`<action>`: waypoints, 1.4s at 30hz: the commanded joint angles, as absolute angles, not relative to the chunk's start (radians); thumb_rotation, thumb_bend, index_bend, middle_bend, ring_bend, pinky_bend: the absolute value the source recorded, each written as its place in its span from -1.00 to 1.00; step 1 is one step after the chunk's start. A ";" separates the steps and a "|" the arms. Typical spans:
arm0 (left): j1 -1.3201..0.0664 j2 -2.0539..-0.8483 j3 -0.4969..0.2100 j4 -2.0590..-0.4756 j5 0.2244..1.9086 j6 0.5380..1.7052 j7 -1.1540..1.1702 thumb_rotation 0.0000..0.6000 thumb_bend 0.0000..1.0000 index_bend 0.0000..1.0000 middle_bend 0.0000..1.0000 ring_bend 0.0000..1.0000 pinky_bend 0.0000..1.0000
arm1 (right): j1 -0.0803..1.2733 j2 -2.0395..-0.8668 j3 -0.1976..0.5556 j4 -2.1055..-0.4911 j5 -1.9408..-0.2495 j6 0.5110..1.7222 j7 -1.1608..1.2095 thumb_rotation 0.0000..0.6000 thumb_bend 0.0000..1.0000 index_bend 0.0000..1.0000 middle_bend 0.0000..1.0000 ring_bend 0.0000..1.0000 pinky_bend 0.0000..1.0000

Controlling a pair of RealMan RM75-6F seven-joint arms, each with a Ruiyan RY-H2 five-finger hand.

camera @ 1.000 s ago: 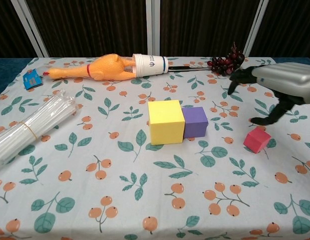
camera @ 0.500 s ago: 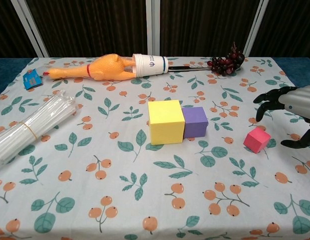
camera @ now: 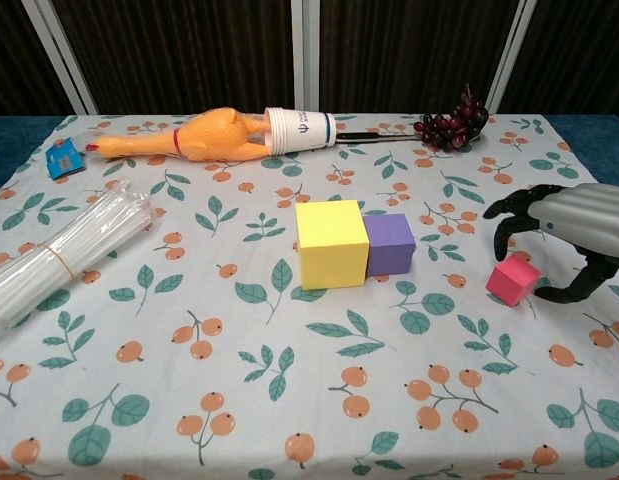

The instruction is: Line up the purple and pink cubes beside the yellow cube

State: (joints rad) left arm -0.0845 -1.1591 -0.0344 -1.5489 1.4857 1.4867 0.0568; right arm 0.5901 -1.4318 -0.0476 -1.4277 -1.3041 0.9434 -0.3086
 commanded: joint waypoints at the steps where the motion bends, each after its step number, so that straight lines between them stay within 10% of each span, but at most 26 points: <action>1: -0.085 -1.159 -0.035 -1.547 1.485 1.486 0.055 1.00 -0.96 -0.57 -0.54 -0.66 -0.71 | 0.590 -1.440 -0.042 -1.418 -1.308 0.939 -0.305 1.00 -0.55 -0.15 -0.80 -1.00 -1.00; 42: -0.092 -1.175 -0.036 -1.494 1.490 1.472 0.002 1.00 -0.96 -0.57 -0.54 -0.66 -0.71 | 0.688 -1.706 0.178 -1.359 -0.935 0.937 -0.461 1.00 -0.51 -0.02 -0.75 -1.00 -1.00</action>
State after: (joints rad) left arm -0.0922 -1.1749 -0.0360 -1.4948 1.4902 1.4713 0.0024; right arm 0.6877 -1.7051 0.1781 -1.3586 -0.9365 0.9370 -0.4601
